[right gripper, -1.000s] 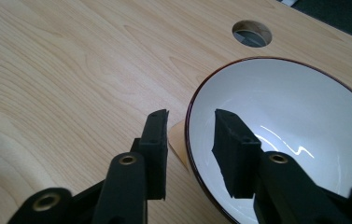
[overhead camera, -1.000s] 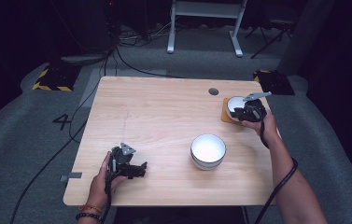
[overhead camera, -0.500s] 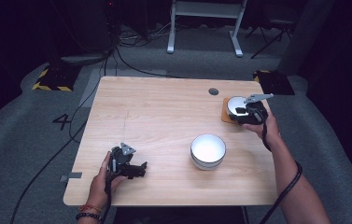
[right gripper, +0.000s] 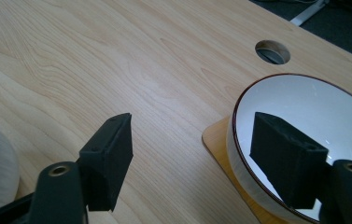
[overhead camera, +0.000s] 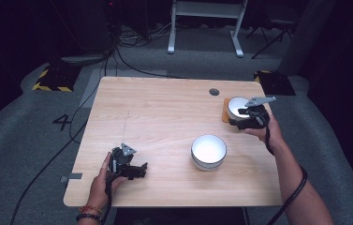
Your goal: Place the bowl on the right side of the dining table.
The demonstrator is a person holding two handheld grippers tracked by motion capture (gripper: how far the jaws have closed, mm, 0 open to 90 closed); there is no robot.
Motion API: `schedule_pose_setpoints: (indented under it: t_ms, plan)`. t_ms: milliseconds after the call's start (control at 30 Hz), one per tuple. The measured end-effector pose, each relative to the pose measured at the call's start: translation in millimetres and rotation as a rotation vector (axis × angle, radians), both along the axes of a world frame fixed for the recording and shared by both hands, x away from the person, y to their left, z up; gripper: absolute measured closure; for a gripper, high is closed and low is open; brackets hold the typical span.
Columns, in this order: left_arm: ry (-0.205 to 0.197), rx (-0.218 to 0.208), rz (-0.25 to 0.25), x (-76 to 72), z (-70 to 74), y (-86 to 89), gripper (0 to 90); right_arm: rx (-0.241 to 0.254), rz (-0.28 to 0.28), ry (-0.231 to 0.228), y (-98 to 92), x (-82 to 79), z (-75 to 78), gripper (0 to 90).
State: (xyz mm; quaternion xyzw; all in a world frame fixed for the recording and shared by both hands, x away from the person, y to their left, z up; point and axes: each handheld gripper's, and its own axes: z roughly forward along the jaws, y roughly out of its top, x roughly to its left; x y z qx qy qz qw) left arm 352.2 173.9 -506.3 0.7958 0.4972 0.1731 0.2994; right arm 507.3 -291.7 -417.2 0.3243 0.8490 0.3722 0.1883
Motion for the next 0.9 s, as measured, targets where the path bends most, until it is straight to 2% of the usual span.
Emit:
schedule_pose_setpoints:
  t_ms: [133,433,900]
  plan:
    - [0.000,0.000,0.000,0.0,0.0,0.0,0.2,0.002,0.017,-0.017,1.6,-6.6,3.9,28.0]
    - [0.001,-0.001,0.000,0.0,0.0,0.0,0.2,-0.040,0.054,-0.047,6.1,-20.1,10.1,26.0]
    - [0.001,-0.001,-0.001,0.0,0.0,0.0,0.2,-0.077,0.085,-0.061,7.5,-40.2,15.9,25.5]
